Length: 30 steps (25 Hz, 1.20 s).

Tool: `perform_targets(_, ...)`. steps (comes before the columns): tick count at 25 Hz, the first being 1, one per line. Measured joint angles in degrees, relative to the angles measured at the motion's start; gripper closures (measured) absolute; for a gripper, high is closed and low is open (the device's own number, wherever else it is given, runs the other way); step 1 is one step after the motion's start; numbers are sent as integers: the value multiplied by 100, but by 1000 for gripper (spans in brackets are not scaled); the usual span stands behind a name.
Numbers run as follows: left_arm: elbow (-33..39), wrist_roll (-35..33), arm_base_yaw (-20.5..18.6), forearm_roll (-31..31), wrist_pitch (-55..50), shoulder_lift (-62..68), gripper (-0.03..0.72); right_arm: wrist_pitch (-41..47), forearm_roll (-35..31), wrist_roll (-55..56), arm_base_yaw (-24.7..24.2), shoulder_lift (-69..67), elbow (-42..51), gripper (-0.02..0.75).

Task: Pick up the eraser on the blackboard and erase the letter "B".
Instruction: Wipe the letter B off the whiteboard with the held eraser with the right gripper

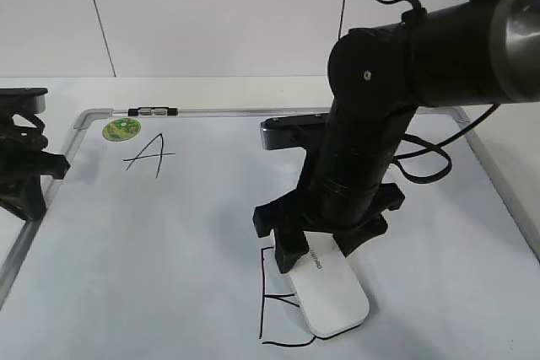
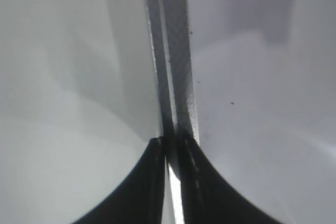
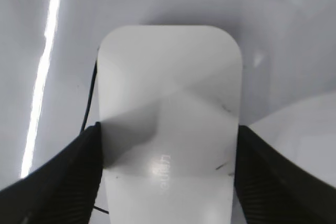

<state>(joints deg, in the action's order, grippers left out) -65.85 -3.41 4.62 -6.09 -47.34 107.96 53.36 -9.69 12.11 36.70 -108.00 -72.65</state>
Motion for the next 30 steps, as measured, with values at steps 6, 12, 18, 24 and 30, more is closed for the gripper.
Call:
perform_targets(6, 0, 0, 0, 0, 0, 0, 639, 128, -25, -12, 0, -90, -78, 149)
perform_targets(12, 0, 0, 0, 4, -2, 0, 639, 317, -103, -12, 0, -232, -57, 111)
perform_targets(18, 0, 0, 0, 4, -2, 0, 639, 327, -118, -12, 0, -232, -57, 113)
perform_targets(24, 0, 0, 0, 4, -2, 0, 639, 339, -117, -12, 0, -232, -57, 138)
perform_targets(30, 0, 0, 0, 13, -2, 0, 639, 351, -117, -24, 0, -232, -57, 161)
